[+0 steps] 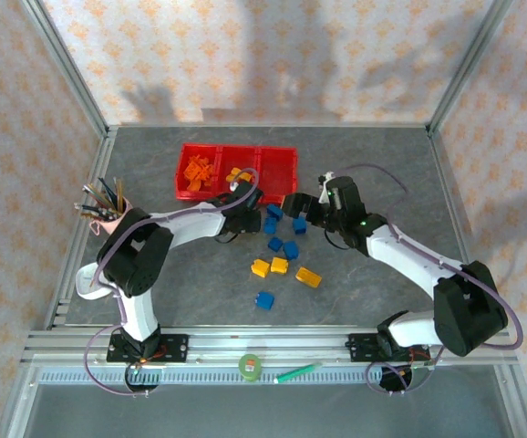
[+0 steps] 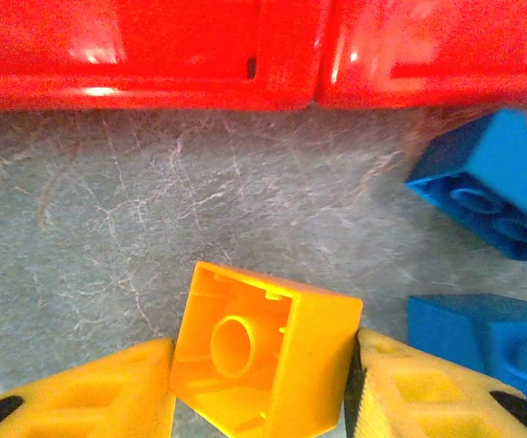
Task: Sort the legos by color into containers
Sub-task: Pick up the lego from the center of the table, then place the lego in the container.
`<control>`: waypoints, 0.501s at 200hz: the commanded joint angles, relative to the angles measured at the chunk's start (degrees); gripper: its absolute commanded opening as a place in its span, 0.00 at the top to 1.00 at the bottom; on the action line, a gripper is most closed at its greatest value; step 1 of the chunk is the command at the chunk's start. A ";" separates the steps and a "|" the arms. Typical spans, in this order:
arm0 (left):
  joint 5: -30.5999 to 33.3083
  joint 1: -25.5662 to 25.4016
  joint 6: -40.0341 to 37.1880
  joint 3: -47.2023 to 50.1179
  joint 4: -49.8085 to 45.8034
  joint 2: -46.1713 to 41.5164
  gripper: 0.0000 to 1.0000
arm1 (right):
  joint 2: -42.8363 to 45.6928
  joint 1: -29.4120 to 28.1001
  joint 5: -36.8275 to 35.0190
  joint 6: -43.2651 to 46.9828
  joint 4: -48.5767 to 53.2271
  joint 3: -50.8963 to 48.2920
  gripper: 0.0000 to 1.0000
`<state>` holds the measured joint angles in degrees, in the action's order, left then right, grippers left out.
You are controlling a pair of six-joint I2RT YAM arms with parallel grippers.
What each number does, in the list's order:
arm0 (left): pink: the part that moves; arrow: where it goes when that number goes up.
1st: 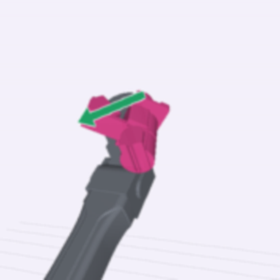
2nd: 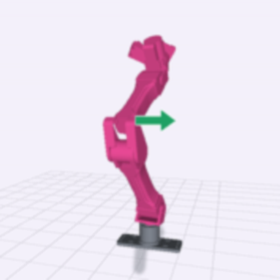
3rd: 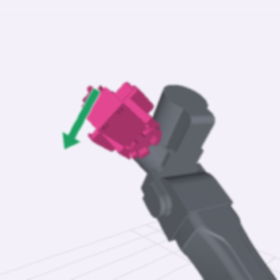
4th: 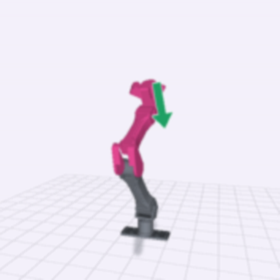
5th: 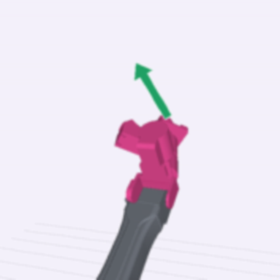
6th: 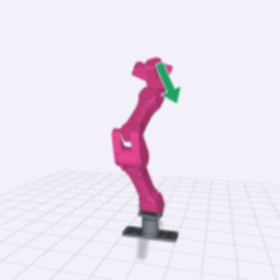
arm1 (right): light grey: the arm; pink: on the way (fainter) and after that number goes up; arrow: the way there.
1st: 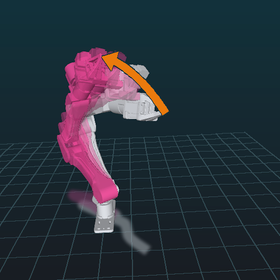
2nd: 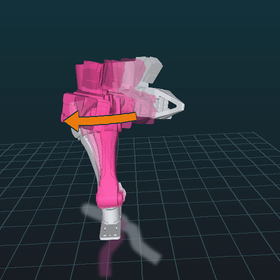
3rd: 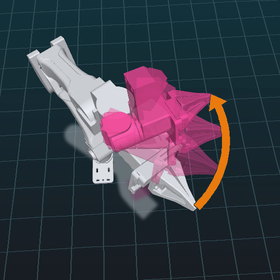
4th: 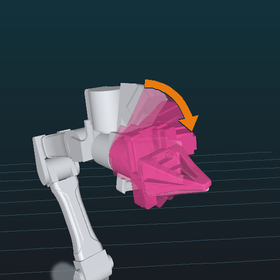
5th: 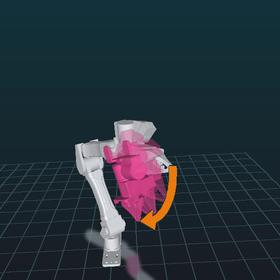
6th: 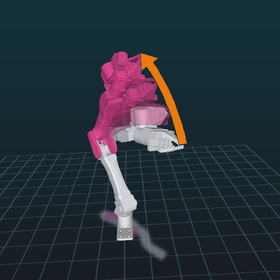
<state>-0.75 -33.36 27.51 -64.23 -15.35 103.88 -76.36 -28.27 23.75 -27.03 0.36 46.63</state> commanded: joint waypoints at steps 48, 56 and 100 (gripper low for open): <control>6.16 3.86 1.49 -7.35 -6.24 -4.74 0.54 | -3.41 0.41 1.60 -0.21 -3.05 5.85 0.00; 7.06 4.54 1.18 -8.94 -6.35 -3.84 0.54 | -3.85 0.41 1.57 -0.26 -3.38 6.14 0.00; 10.84 7.41 -1.17 -22.02 -9.62 5.09 0.54 | -6.30 0.41 1.80 -0.01 -3.62 8.44 0.00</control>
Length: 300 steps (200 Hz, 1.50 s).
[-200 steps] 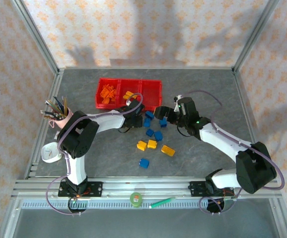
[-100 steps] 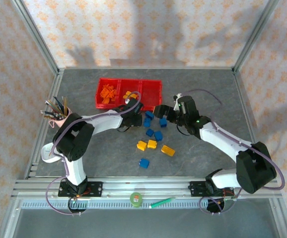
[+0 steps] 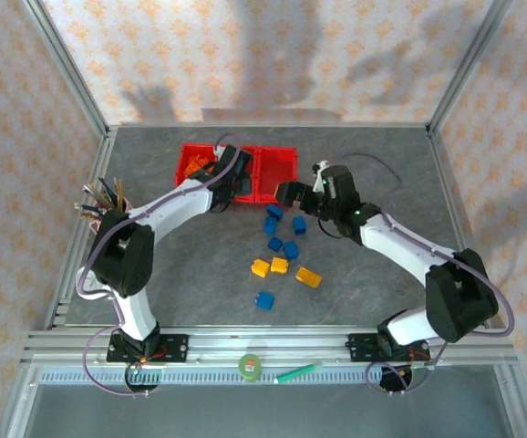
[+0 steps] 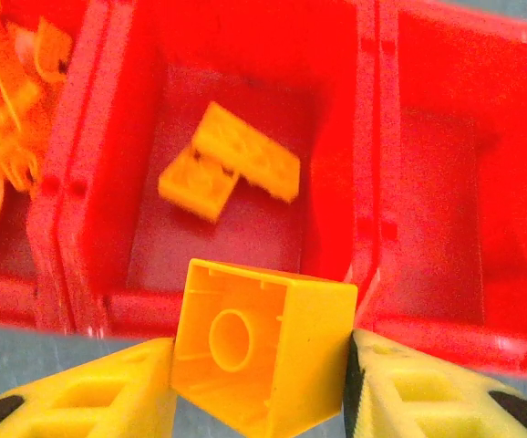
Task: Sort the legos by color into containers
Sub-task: Place the lego in the container, then pick up the lego from the middle-left of the table.
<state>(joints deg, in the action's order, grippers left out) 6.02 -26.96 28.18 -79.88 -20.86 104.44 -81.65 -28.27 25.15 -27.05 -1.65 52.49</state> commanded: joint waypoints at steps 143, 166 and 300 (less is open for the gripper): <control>0.44 2.91 -2.62 -13.10 -7.01 6.50 0.37 | 0.92 0.50 -2.32 5.03 5.39 4.45 0.00; -1.33 1.08 -1.69 -3.87 -4.25 -1.70 0.35 | 2.16 0.48 -1.42 6.06 7.16 2.84 0.00; -1.50 -24.11 10.21 32.02 0.94 -24.43 0.26 | 10.73 -1.07 3.78 6.19 6.74 -14.78 0.00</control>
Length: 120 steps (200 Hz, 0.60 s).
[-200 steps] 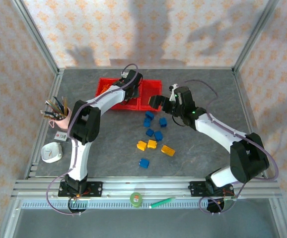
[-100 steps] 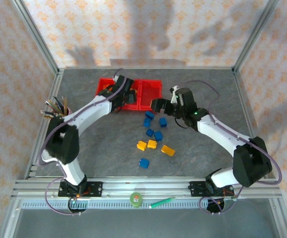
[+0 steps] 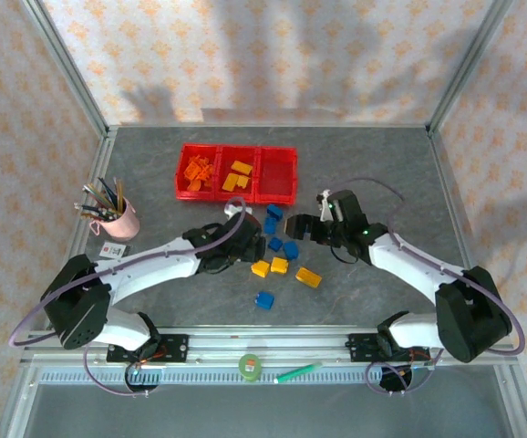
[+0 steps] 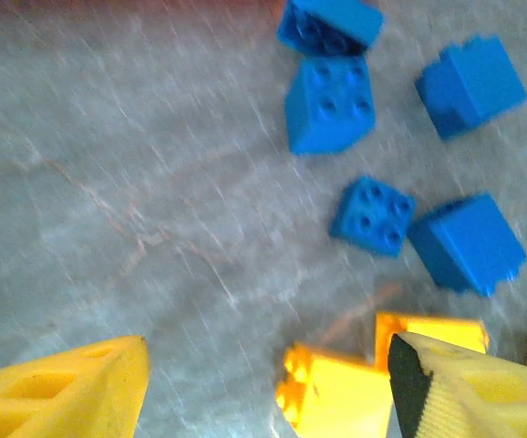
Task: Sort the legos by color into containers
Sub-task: Pick up the lego from the middle-left of the table.
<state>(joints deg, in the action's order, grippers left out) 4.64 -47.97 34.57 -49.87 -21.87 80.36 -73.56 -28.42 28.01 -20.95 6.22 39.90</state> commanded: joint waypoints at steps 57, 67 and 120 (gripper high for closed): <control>-1.98 -7.33 4.51 3.15 7.25 4.71 0.24 | 4.88 -1.54 -0.19 -2.87 -3.85 -7.06 0.00; -2.14 -7.53 4.42 3.14 7.93 5.75 0.24 | 4.79 -1.54 -0.65 -2.71 -3.47 -6.87 0.00; 0.45 -7.51 4.64 1.43 7.45 11.91 0.26 | 4.57 -1.55 -1.55 -2.17 -3.07 -6.11 0.00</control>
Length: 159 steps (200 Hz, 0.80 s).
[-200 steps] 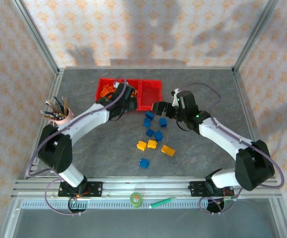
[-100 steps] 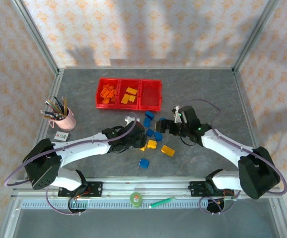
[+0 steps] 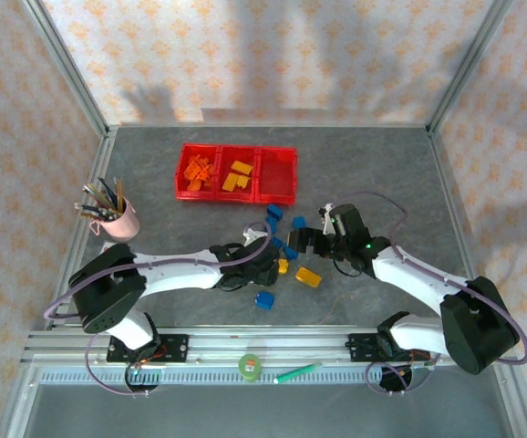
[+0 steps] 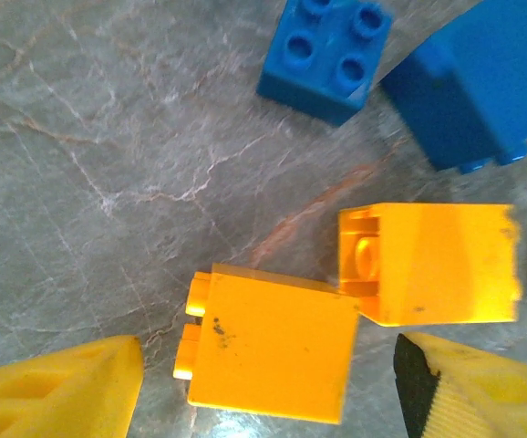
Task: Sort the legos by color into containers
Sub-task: Pick up the lego from the middle-left of the table.
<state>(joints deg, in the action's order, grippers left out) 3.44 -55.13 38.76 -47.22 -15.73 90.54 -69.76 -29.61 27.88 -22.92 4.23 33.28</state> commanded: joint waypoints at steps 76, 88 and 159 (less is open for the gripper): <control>3.57 0.33 0.28 -2.08 2.48 4.88 0.40 | 0.26 -0.37 -1.64 -0.55 -1.68 0.54 0.00; 3.21 0.31 0.17 -1.93 3.36 4.89 0.43 | 0.24 -0.36 -1.75 -0.46 -1.64 0.66 0.00; 4.72 0.54 0.41 -0.50 2.50 0.85 0.57 | 0.57 -0.37 -1.74 -0.25 -1.09 2.47 0.00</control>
<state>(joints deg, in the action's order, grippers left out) 5.19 -55.09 38.98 -47.94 -12.95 94.48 -69.78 -29.61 27.40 -22.94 3.77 33.43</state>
